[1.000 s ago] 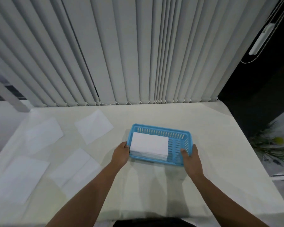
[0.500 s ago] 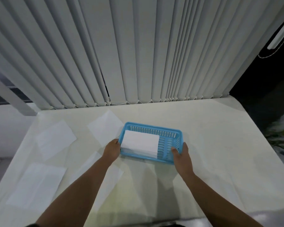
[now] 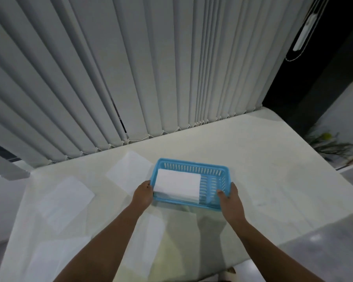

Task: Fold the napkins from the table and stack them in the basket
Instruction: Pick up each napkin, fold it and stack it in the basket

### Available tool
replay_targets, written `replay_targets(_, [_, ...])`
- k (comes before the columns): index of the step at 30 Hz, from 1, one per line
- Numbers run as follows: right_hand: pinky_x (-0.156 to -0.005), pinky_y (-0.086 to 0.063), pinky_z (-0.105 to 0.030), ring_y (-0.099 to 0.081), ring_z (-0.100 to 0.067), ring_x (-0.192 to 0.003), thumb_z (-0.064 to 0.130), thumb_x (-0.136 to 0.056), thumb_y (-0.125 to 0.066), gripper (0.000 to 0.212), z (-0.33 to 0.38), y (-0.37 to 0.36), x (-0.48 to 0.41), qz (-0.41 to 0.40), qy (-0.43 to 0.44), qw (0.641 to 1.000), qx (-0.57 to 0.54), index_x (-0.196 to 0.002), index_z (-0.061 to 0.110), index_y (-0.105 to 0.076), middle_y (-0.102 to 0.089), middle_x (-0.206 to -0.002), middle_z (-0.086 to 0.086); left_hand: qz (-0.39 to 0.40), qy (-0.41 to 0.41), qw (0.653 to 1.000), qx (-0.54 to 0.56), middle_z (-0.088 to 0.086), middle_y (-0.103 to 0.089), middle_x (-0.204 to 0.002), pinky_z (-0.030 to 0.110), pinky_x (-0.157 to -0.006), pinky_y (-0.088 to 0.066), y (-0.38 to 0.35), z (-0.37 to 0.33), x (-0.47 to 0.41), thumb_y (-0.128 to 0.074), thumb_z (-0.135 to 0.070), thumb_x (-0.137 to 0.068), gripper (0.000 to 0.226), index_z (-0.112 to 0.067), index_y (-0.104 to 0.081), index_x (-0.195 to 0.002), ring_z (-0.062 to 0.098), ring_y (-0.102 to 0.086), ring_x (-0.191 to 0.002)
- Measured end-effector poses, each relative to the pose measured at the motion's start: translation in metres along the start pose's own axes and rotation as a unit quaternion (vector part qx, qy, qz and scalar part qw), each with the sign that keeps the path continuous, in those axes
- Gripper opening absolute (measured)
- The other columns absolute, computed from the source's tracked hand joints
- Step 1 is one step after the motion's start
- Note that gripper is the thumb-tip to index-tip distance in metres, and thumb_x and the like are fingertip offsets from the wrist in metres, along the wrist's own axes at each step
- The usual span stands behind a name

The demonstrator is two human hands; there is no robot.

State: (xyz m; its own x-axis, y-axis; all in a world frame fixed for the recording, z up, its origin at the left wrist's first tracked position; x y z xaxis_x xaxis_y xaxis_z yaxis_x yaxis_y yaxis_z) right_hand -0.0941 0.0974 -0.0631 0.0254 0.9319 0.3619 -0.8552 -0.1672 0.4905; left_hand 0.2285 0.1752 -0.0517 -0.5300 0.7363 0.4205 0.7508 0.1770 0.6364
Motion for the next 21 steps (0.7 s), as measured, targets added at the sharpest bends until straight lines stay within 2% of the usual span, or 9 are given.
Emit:
replay_targets(2, [-0.104, -0.041, -0.045, -0.050, -0.032, -0.125, 0.037, -0.093, -0.053, 0.063, 0.004, 0.004, 0.006, -0.025, 0.020, 0.999, 0.031, -0.146, 0.011, -0.031, -0.049, -0.141, -0.013, 0.010, -0.011, 1.000, -0.014, 0.016, -0.063, -0.110, 0.037, -0.082, -0.046, 0.000, -0.003, 0.002, -0.032, -0.010, -0.096, 0.029, -0.011, -0.059, -0.105, 0.026, -0.056, -0.091])
replay_targets(3, [-0.105, -0.038, -0.044, -0.047, -0.034, -0.126, 0.039, -0.091, -0.053, 0.063, 0.009, 0.007, 0.010, -0.044, 0.036, 0.996, 0.068, -0.144, 0.010, -0.034, -0.048, -0.141, -0.014, 0.011, -0.015, 1.000, -0.017, 0.015, -0.063, -0.116, 0.035, -0.085, -0.044, 0.001, -0.003, 0.002, -0.033, -0.011, -0.096, 0.032, -0.010, -0.060, -0.113, 0.027, -0.056, -0.096])
replay_targets(6, [-0.110, -0.029, -0.044, -0.034, -0.038, -0.132, 0.038, -0.090, -0.057, 0.067, 0.037, 0.007, 0.025, -0.087, 0.096, 0.972, 0.196, -0.146, 0.010, -0.034, -0.037, -0.151, -0.014, -0.004, -0.014, 1.000, -0.020, 0.014, -0.053, -0.137, 0.037, -0.104, -0.038, 0.007, 0.004, 0.007, -0.035, -0.016, -0.097, 0.041, -0.010, -0.048, -0.136, 0.031, -0.051, -0.123])
replay_targets(8, [-0.112, -0.027, -0.046, -0.032, -0.041, -0.134, 0.040, -0.089, -0.055, 0.069, 0.062, -0.003, 0.036, -0.091, 0.157, 0.956, 0.231, -0.147, 0.010, -0.033, -0.033, -0.154, -0.015, -0.025, -0.023, 0.999, -0.020, 0.014, -0.050, -0.141, 0.039, -0.108, -0.036, 0.012, 0.012, 0.011, -0.039, -0.021, -0.097, 0.043, -0.010, -0.043, -0.139, 0.031, -0.047, -0.129])
replay_targets(12, [-0.118, -0.011, -0.039, -0.018, -0.033, -0.144, 0.044, -0.093, -0.049, 0.068, 0.092, -0.044, 0.052, -0.025, 0.206, 0.938, 0.279, -0.151, 0.018, -0.026, -0.019, -0.160, -0.009, -0.061, -0.019, 0.997, -0.046, 0.013, -0.050, -0.140, 0.042, -0.109, -0.038, 0.031, 0.035, 0.023, -0.045, -0.028, -0.096, 0.043, -0.015, -0.046, -0.137, 0.030, -0.047, -0.129])
replay_targets(18, [-0.120, -0.008, -0.041, -0.012, -0.029, -0.147, 0.048, -0.094, -0.043, 0.064, 0.119, -0.120, 0.081, 0.063, 0.265, 0.901, 0.338, -0.150, 0.022, -0.025, -0.016, -0.161, -0.004, -0.081, 0.009, 0.988, -0.132, 0.007, -0.047, -0.142, 0.040, -0.105, -0.037, 0.062, 0.078, 0.049, -0.047, -0.033, -0.094, 0.048, -0.018, -0.040, -0.140, 0.026, -0.042, -0.132])
replay_targets(21, [-0.120, -0.010, -0.042, -0.015, -0.029, -0.145, 0.048, -0.095, -0.041, 0.062, 0.131, -0.169, 0.101, 0.112, 0.317, 0.864, 0.374, -0.149, 0.021, -0.028, -0.019, -0.160, -0.004, -0.074, 0.029, 0.980, -0.181, 0.006, -0.046, -0.140, 0.040, -0.102, -0.039, 0.072, 0.104, 0.064, -0.049, -0.038, -0.092, 0.054, -0.018, -0.037, -0.141, 0.026, -0.041, -0.131])
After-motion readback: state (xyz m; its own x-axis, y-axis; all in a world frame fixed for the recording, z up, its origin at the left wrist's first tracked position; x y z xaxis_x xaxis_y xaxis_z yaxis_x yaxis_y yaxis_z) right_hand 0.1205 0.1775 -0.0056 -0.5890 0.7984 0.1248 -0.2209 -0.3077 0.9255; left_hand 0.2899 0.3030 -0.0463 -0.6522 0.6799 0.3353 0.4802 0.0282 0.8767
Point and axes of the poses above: each hand's wrist, its own x-axis away from the middle knuckle, its own y-axis out of the back of the hand, z = x × y, the point moved 10 cm from there along -x, towards the middle knuckle
